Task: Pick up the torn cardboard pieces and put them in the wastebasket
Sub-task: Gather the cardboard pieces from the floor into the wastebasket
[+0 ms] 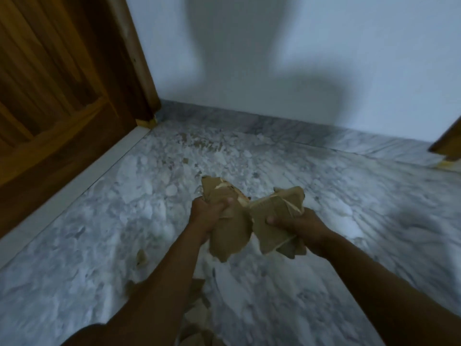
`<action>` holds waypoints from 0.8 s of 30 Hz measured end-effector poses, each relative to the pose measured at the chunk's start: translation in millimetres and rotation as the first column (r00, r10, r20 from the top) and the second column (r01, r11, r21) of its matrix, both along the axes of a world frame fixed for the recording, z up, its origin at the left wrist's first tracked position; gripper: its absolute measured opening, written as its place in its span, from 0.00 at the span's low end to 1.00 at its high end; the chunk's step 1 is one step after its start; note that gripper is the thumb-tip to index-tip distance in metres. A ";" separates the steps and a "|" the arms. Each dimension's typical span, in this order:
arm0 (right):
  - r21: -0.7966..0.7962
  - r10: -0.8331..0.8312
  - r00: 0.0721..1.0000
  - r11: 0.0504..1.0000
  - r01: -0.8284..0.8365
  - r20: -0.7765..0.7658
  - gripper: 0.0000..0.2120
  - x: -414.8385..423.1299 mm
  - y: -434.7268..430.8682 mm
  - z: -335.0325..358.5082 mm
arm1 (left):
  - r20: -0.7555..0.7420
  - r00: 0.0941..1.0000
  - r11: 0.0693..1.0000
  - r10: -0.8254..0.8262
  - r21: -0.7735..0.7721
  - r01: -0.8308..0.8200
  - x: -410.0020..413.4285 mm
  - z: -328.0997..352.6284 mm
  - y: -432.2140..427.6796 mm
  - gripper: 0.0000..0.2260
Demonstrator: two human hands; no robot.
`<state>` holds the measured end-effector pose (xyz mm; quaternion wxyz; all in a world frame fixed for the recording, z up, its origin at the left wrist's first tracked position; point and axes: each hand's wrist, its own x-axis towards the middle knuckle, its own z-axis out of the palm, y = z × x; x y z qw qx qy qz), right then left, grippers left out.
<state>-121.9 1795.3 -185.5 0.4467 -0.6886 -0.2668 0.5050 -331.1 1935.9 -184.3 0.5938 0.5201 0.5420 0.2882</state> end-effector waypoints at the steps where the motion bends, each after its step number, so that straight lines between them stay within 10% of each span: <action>1: 0.046 -0.021 0.999 0.999 0.023 -0.025 0.31 8.6 -1.3 17.4 | 0.035 0.999 1.000 -0.030 0.009 0.030 23.2 15.4 -7.8 0.15; 6: 0.211 -0.112 0.987 0.968 0.133 -0.112 0.24 68.7 -37.1 94.4 | 0.175 0.947 0.963 -0.268 0.091 0.255 131.9 96.0 -44.9 0.02; 17: 0.443 -0.381 0.921 0.814 0.376 -0.082 0.25 221.5 -219.4 182.2 | 0.466 0.572 0.697 -0.675 0.148 0.702 337.5 203.7 -178.6 0.15; 24: 0.461 -0.688 0.725 0.655 0.599 0.037 0.18 267.7 -355.7 208.7 | 0.308 0.454 0.530 -0.836 0.233 0.816 442.8 216.7 -304.4 0.20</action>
